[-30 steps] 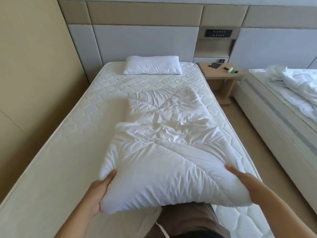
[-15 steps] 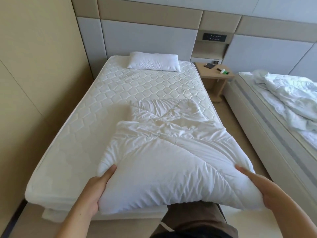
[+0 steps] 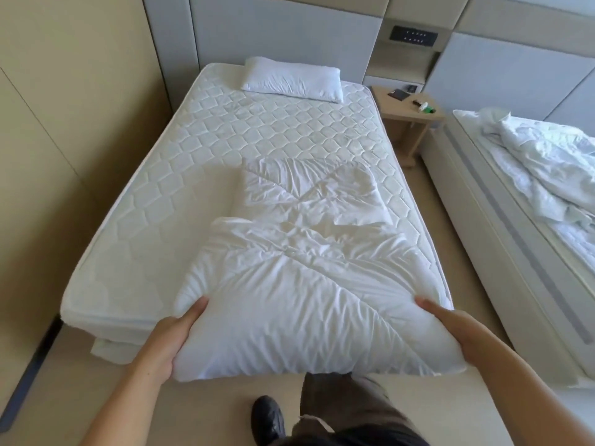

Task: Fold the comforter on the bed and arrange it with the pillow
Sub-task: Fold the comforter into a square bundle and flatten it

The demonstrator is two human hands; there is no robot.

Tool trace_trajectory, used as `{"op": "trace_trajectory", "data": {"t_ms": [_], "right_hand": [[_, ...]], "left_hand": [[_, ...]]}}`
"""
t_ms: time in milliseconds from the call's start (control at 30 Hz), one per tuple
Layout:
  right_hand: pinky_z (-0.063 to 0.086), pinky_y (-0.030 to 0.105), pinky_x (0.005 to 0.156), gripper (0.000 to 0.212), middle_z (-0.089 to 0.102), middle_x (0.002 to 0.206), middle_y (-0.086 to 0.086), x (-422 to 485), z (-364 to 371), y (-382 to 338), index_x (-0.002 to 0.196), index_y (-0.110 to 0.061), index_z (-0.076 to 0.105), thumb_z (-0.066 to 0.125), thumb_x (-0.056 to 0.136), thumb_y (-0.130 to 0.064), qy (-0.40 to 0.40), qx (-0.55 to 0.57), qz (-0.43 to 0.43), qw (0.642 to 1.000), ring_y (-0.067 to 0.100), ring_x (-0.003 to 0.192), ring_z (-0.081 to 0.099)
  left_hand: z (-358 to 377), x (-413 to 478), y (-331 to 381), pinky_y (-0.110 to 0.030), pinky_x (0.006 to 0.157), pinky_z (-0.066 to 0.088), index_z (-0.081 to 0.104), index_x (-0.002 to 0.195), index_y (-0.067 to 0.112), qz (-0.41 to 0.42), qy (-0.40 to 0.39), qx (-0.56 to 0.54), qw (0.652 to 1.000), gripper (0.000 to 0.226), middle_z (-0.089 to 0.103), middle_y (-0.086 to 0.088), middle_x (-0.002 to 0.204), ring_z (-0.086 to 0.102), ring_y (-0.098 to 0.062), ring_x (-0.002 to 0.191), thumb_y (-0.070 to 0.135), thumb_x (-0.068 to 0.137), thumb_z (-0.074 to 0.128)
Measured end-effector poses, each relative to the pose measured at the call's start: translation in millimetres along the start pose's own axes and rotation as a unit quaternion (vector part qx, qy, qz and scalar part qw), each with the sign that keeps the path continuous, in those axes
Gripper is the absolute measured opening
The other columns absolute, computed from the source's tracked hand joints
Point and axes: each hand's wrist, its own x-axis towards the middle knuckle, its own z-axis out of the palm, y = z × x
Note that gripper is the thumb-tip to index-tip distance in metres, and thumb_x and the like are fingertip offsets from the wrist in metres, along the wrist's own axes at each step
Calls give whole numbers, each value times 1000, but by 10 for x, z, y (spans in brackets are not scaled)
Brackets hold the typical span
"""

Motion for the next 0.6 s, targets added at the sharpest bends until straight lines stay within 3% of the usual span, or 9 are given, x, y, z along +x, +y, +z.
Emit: {"op": "trace_trajectory", "data": {"t_ms": [67,167,333,467,600], "right_hand": [[57,40,72,84,74,96,19,27,24,149,107,-1,66,93,49,-55,-8,4,8,1000,34,87,72],[51,35,59,66,70,96,15,43,44,396,120,-1,61,84,74,-43,-10,35,18,999,30,83,68],[55,34,56,79,76,89,17,62,3,870,115,-3,64,92,57,-49,-59,48,41,996,33,78,74],[49,35,59,57,70,91,15,57,-137,932,119,-1,60,78,82,-39,-62,55,41,996,28,80,67],[55,33,55,63,73,97,15,236,-210,741,120,-5,60,81,76,-45,-66,69,30,995,29,82,71]], "left_hand": [[-13,26,-93,-39,80,51,69,112,-2,-17,1,17,1000,72,73,-15,97,68,-30,90,61,78,72],[40,-27,-276,-40,86,50,68,117,-1,-31,0,38,999,75,72,-16,106,66,-28,93,62,76,73],[152,-265,-588,-43,90,53,67,119,1,-63,21,41,997,82,72,-14,104,67,-29,94,64,69,77],[191,-420,-651,-47,94,54,67,121,8,-63,10,55,996,98,73,-12,109,69,-29,98,77,53,75],[274,-393,-385,-45,93,52,61,127,4,-32,42,40,998,87,69,-14,111,66,-30,98,68,71,73]]}}
